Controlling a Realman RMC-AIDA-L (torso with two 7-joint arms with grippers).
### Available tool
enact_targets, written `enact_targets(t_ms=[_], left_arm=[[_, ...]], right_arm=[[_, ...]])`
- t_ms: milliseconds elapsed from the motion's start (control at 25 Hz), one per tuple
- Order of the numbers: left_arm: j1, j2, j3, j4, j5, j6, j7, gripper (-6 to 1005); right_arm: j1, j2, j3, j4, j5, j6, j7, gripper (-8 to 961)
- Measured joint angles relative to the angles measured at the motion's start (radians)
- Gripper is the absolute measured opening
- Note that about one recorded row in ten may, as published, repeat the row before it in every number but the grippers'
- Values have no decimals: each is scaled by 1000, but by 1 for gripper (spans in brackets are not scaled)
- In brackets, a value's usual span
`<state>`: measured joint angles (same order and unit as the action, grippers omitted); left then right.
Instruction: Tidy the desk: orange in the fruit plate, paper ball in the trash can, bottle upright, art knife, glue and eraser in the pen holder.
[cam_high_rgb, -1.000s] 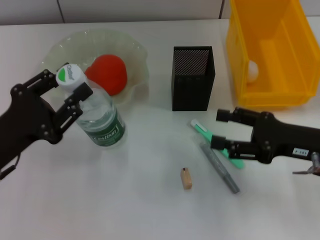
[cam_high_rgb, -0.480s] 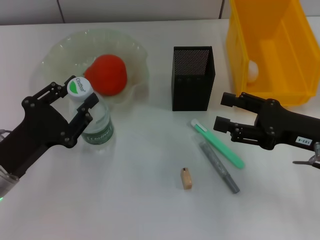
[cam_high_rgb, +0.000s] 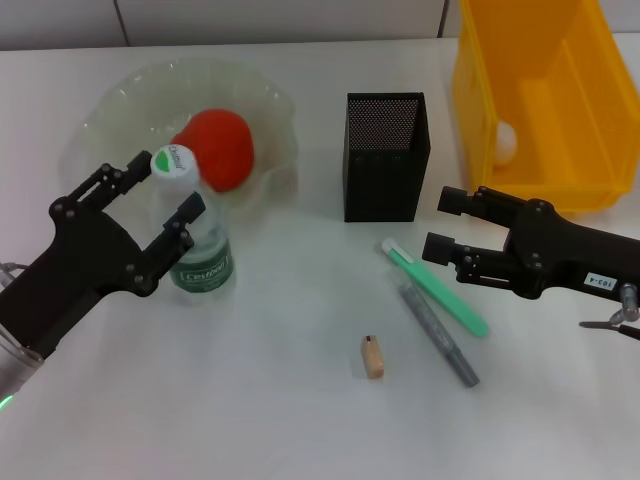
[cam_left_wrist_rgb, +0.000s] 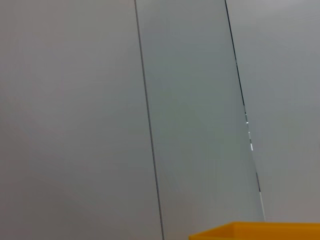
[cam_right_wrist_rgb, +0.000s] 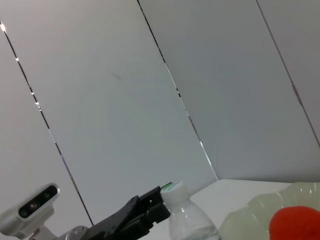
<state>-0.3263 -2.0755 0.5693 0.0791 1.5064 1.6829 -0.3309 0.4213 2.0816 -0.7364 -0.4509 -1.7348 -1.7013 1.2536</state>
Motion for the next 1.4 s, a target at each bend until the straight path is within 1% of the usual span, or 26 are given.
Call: enact_targets(t_ms=[160,200,240,280,320,400,440,480,560,600,640,680,760,800,840,920,960,1040,1080,1120,1160,1200,1280,1400], left_arm=[[7,2,-4,-1,0,49,-1,646],[10,3,-7,1,0,78,-8,659],[20,6,-25,8,0,144,-41,673],[20,6,-25,8,0,144,-41,687],[27,8,-40,18,0,182,-76,701],[47,13,-67,68,1,263,-188,729],[63,22,-51,184,24,305,-362,742],[63,22,-51,184,24,305,-362,756],[70,41,5,306,77,312,-525,770],[72,53,35,350,106,312,-578,769],[69,86,113,395,169,314,-644,769],[69,86,113,395,169,314,-644,768],[62,107,168,403,211,313,-653,767],[60,111,185,406,233,310,-656,767],[57,109,189,411,259,305,-657,766],[55,108,187,413,268,299,-657,765],[53,107,187,413,270,295,-658,765],[48,106,187,414,274,289,-663,765],[45,106,187,417,275,287,-671,766],[45,106,187,417,275,287,-671,766],[44,107,187,420,275,286,-674,766],[44,107,187,420,275,286,-674,766],[44,107,187,422,275,284,-674,765],[44,107,187,423,275,275,-673,765]], right_arm=[[0,0,-1,0,0,1,0,768],[1,0,-1,0,0,1,0,768],[1,0,1,0,0,1,0,767],[1,0,2,0,0,1,0,767],[1,0,5,0,0,0,0,766],[1,0,6,-1,7,-5,0,765],[1,0,7,-4,13,-10,0,764],[1,-1,5,-15,16,-20,0,764],[0,-3,1,-64,18,-57,16,763],[-2,-3,-2,-102,17,-77,36,762],[-4,-3,-2,-156,15,-99,71,761],[-6,-3,-3,-213,15,-113,114,761],[-9,-3,-20,-366,10,-132,244,760],[-9,-4,-42,-457,-1,-136,324,759],[-9,-5,-63,-533,-14,-138,396,759],[-4,-6,-111,-706,-66,-142,565,757],[3,-5,-138,-811,-104,-141,656,757],[23,-4,-183,-971,-174,-148,796,756],[61,-4,-231,-1108,-274,-167,939,755],[61,-4,-231,-1108,-274,-167,939,754],[123,-5,-283,-1221,-436,-208,1092,754],[123,-5,-283,-1221,-436,-208,1092,753],[178,-4,-335,-1274,-580,-247,1184,752],[235,-1,-427,-1297,-748,-273,1279,750]])
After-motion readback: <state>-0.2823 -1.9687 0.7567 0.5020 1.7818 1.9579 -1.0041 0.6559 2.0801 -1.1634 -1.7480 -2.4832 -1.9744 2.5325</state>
